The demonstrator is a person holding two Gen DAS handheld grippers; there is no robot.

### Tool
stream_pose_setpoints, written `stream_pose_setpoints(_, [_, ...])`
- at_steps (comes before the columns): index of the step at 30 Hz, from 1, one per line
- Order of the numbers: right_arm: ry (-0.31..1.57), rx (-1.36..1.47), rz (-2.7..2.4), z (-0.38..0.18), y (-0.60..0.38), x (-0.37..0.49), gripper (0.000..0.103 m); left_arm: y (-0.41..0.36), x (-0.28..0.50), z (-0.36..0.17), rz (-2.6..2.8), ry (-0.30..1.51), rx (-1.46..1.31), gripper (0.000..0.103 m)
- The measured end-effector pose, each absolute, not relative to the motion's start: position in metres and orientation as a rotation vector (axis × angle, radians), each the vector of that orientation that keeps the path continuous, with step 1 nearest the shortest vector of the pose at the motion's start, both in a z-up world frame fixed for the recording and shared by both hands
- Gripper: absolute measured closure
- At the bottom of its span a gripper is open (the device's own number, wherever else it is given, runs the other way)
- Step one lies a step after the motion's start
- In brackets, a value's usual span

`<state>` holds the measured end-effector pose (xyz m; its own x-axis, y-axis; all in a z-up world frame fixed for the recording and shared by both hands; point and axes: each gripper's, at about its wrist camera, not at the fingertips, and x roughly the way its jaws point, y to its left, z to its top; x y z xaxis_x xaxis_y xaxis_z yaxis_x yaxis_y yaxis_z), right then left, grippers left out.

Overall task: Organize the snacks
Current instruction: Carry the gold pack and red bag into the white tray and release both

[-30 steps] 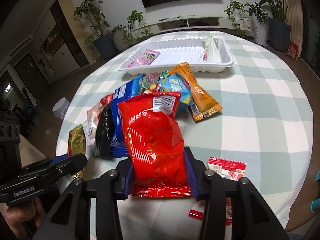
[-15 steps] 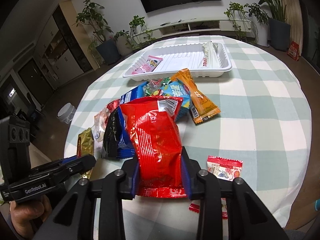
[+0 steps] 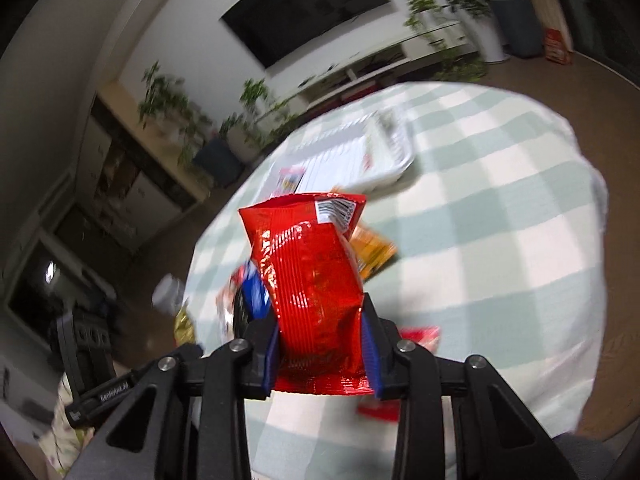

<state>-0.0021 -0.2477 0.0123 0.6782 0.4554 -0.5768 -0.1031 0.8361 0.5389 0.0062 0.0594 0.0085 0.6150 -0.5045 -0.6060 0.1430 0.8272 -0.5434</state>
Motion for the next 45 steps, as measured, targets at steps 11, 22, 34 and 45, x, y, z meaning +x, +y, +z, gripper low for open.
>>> stream_pose_setpoints(11, [0.556,0.637,0.033,0.074,-0.36,0.049,0.067,0.101,0.112,0.091,-0.314,0.731,-0.347,0.074])
stream_pose_setpoints(22, [0.589,0.441,0.176,0.095,-0.255,0.192,0.067,0.04,0.279,0.096,-0.339,0.808,-0.171,0.074])
stream_pose_setpoints(34, [0.838,0.245,0.237,0.007,-0.184,0.263,0.067,-0.005,0.336,0.008,-0.386,0.935,-0.098,0.074])
stream_pose_setpoints(45, [0.882,0.15,0.223,-0.013,-0.176,0.269,0.067,-0.034,0.339,-0.032,-0.373,1.026,-0.004,0.074])
